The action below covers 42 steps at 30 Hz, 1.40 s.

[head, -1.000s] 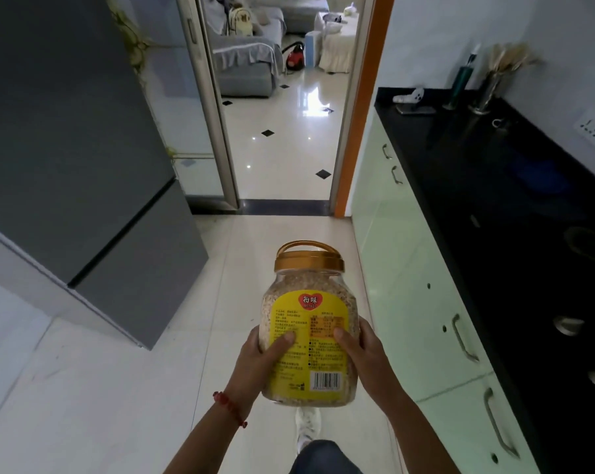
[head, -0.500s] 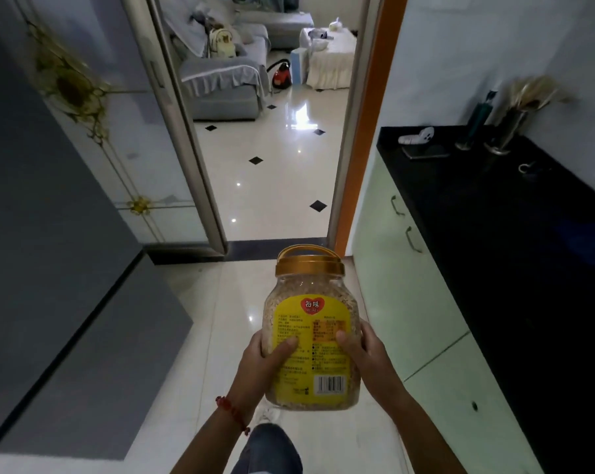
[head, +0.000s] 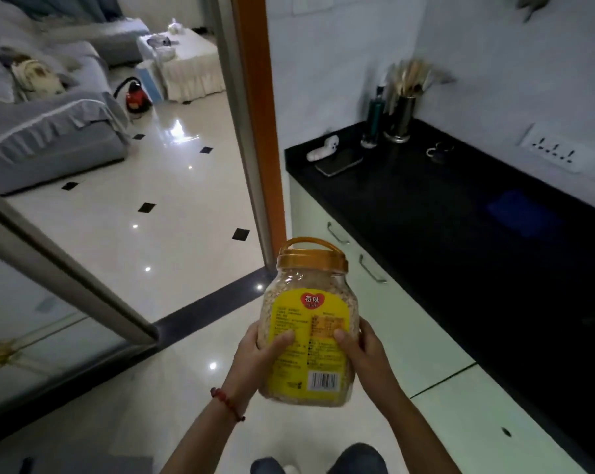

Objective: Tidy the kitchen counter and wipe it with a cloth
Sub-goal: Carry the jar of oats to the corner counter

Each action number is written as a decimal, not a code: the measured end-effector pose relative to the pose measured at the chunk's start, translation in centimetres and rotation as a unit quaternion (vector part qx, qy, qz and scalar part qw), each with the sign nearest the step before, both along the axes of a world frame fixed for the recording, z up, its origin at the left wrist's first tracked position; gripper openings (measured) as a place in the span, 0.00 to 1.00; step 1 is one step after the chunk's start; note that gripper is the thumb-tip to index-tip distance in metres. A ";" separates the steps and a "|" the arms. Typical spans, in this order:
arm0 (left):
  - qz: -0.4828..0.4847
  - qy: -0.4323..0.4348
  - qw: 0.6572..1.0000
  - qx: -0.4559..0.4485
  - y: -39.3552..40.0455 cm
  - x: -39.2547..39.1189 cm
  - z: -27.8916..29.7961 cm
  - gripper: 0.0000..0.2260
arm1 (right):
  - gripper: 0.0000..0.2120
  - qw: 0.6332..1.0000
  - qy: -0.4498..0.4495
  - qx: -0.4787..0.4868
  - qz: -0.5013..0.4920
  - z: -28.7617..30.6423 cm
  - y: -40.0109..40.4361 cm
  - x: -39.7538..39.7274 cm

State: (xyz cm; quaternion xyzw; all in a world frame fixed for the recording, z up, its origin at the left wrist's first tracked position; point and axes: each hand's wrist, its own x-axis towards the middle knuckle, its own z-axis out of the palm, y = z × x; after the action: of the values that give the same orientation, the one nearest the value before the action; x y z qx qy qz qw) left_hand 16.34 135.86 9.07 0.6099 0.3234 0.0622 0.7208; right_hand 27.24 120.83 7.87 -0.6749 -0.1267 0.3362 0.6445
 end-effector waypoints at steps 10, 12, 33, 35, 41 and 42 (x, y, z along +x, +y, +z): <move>-0.119 -0.012 0.993 -0.016 3.7 17.4 -0.9 0.42 | 0.45 0.995 0.007 -0.002 -0.102 -1.4 1.7 14.3; -0.122 -0.012 0.992 -0.025 4.5 20.8 -0.7 0.43 | 0.39 0.994 0.020 0.011 -0.105 -1.2 2.3 17.6; -0.375 0.031 0.926 0.001 8.9 49.6 -3.0 0.43 | 0.49 0.956 0.043 -0.008 -0.289 -0.9 2.8 37.0; -0.420 0.022 0.907 0.001 9.1 52.1 -3.0 0.45 | 0.49 0.949 0.040 -0.007 -0.313 -0.9 2.7 38.1; -0.501 0.012 0.865 -0.003 9.7 59.3 -4.5 0.45 | 0.51 0.940 0.020 -0.031 -0.339 -1.4 2.9 41.7; -0.512 0.008 0.859 -0.002 9.8 60.1 -4.8 0.43 | 0.50 0.939 0.009 -0.042 -0.340 -1.5 3.0 42.2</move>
State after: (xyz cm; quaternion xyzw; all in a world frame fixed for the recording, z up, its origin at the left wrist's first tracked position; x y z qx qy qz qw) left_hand 76.43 145.68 4.24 0.6883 -0.0283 -0.3212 0.6498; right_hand 69.41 123.87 6.42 -0.7009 0.1308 0.1080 0.6928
